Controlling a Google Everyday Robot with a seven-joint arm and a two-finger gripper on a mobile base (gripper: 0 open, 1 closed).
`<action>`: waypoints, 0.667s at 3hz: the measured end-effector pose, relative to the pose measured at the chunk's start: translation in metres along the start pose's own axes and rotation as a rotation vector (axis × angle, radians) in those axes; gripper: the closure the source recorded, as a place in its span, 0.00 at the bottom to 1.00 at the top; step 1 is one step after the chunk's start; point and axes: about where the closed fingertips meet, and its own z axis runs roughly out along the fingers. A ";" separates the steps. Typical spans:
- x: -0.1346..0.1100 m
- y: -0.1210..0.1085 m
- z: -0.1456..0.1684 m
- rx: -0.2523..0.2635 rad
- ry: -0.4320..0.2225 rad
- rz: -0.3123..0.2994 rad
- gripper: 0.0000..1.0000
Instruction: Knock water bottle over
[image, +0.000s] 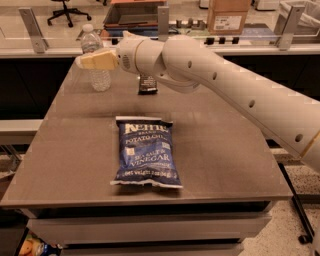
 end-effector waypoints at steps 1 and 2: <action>0.008 -0.004 0.009 0.006 -0.004 0.021 0.00; 0.015 -0.004 0.017 0.007 0.015 0.027 0.00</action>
Offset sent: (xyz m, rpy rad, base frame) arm 0.0236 0.0108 -0.0272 -0.0198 0.0524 -0.0252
